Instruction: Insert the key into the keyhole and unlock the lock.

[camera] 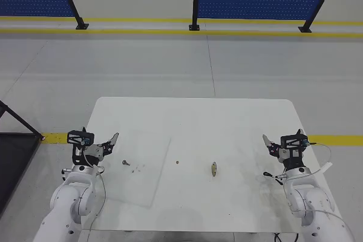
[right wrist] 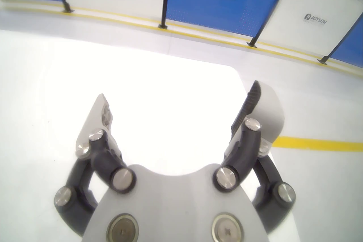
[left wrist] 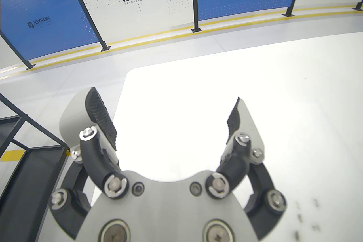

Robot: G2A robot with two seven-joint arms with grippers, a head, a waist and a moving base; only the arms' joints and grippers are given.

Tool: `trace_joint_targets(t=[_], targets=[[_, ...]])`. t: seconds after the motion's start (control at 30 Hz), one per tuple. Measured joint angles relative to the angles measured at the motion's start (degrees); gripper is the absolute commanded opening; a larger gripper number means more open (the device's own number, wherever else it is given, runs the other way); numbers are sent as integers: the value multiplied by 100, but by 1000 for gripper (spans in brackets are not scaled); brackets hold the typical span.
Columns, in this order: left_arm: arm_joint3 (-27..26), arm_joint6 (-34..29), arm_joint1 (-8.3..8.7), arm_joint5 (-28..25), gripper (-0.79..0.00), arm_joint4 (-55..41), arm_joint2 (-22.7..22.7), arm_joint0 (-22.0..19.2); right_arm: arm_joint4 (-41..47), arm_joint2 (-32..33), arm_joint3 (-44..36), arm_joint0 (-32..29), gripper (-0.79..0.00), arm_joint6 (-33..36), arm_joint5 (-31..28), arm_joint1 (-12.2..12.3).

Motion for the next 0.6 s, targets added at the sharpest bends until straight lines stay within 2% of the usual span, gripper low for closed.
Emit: trace_joint_targets(t=[0.47,0.6], targets=[[-26,-37,2,-3,0,48,-3,-16,0,0,0,0,0,0,0,0],[-277,-703,11,-263,0,-72,-17,-149,0,0,0,0,0,0,0,0]])
